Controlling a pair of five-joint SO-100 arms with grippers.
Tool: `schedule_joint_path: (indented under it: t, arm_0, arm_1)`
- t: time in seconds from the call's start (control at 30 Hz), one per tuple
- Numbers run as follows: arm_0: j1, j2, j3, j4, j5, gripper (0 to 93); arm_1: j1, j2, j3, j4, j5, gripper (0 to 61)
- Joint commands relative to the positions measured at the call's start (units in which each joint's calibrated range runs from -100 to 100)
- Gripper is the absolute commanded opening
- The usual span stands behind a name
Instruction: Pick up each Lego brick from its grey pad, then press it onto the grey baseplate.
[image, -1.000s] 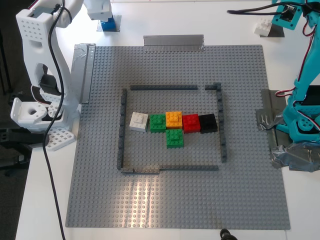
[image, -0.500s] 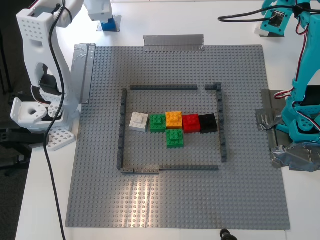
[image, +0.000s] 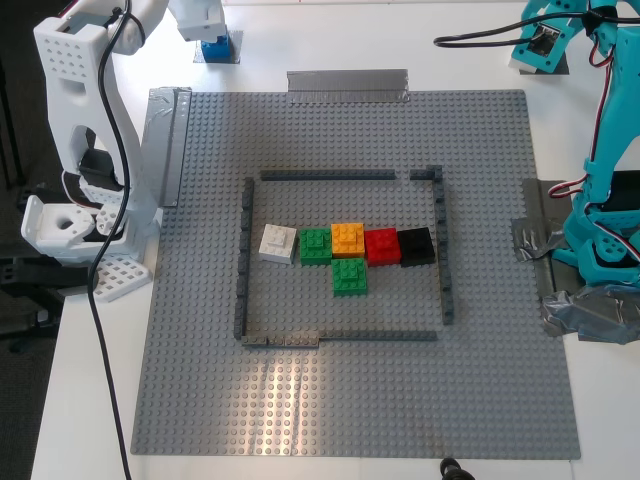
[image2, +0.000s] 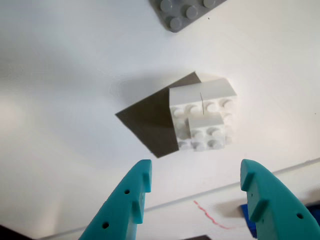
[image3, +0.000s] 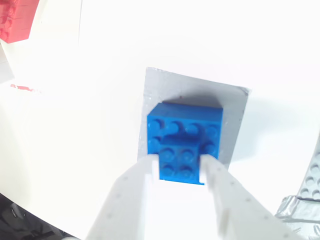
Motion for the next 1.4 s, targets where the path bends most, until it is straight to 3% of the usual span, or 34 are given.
schedule_joint_path:
  t: [0.0, 0.47, 1.17, 1.37]
  arm_0:
    - [0.0, -0.2, -1.7, -0.5, -0.3, 20.4]
    - [-1.0, 1.8, -1.6, -3.8, -1.3, 20.4]
    - [-2.0, 4.3, -2.3, -3.9, -1.2, 20.4]
    - [-1.7, 4.4, -2.3, -5.4, -1.4, 19.6]
  arm_1:
    - [-0.2, -0.2, -1.8, -0.5, -0.1, 0.2]
    - [0.8, -3.7, -2.8, 3.3, -0.6, 0.2]
    - [7.5, -10.5, -18.1, 27.2, -3.3, 0.2]
    - [11.5, -19.6, -11.1, 28.5, -4.8, 0.2]
